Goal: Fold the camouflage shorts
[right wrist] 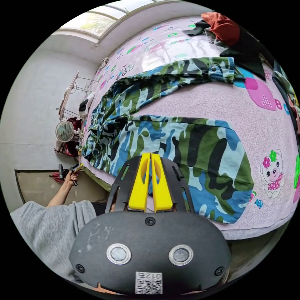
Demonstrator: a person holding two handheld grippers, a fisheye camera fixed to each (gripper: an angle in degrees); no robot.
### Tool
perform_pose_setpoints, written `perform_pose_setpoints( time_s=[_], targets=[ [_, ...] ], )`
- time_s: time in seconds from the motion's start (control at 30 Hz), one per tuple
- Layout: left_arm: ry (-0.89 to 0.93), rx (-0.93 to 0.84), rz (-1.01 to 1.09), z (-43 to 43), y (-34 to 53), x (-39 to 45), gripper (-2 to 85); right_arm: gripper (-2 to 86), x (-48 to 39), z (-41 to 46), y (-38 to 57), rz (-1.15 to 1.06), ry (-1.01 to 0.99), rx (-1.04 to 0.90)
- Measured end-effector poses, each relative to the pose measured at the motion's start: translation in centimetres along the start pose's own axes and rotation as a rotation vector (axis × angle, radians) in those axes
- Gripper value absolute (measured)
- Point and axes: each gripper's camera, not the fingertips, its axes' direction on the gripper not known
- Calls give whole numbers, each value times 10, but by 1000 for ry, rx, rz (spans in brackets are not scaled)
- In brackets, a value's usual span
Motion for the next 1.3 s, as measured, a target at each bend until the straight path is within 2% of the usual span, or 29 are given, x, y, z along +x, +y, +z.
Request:
perform_pose_setpoints(
  time_s=[0.1, 0.23, 0.37, 0.6, 0.7, 0.73, 0.83, 0.9, 1.0, 1.07, 1.17, 1.3],
  targets=[
    [23, 78, 108, -35, 17, 30, -1, -6, 67, -37, 10, -25, -20, -41],
    [-57, -32, 288, -47, 1, 75, -2, -6, 119, -77, 0, -97, -82, -114],
    [-106, -81, 430, -40, -26, 110, -2, -6, 133, -117, -23, -181, -114, -106],
    [-59, -93, 514, -42, -90, 111, -2, -7, 117, -162, -71, -375, -78, -136],
    [127, 41, 353, -81, -128, 59, -1, -7, 110, -156, -93, -425, -63, -177],
    [197, 74, 222, -92, -143, 25, -1, -7, 108, -152, -101, -445, -59, -193],
    [269, 38, -88, -99, -166, -60, 2, -5, 105, -144, -121, -494, -21, -221],
    [282, 36, -153, -108, -168, -93, 4, -4, 102, -142, -134, -546, 12, -226],
    [192, 113, -65, -146, -163, -101, 6, 5, 97, -138, -158, -663, 124, -214],
    [170, 158, 113, -171, -158, -77, 6, 15, 96, -133, -176, -720, 196, -201],
    [224, 92, 318, -175, -163, -37, 5, 42, 97, -117, -208, -799, 304, -208],
    [260, 33, 408, -165, -179, -3, 4, 61, 108, -91, -237, -911, 419, -278]
  ],
)
